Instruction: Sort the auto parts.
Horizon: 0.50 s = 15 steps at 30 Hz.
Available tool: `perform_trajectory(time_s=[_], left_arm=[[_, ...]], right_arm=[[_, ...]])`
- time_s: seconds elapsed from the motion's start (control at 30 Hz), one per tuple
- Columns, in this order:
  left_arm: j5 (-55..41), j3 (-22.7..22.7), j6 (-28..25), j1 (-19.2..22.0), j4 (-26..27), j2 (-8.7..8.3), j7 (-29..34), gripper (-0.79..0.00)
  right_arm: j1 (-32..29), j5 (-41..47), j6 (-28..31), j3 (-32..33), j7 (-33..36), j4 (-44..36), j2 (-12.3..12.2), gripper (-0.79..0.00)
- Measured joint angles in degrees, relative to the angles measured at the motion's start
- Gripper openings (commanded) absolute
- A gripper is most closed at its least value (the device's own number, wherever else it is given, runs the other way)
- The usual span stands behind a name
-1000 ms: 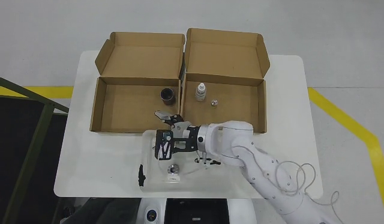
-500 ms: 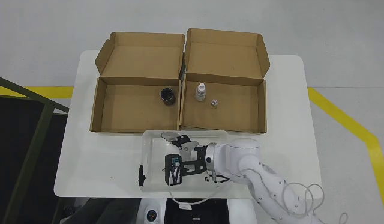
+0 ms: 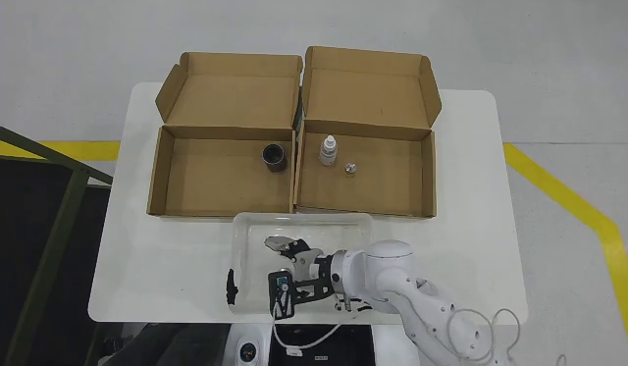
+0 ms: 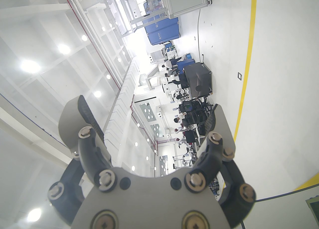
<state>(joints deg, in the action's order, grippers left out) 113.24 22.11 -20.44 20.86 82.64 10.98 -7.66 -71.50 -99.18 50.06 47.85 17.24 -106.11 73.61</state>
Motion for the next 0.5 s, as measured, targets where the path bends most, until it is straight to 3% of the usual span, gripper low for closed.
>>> perform_trajectory(time_s=[0.5], left_arm=[[0.0,0.0,0.0,0.0,0.0,0.0,0.0,0.0]], right_arm=[[0.68,-0.58,-0.66,-1.87,0.5,4.59,-0.28,-0.148]])
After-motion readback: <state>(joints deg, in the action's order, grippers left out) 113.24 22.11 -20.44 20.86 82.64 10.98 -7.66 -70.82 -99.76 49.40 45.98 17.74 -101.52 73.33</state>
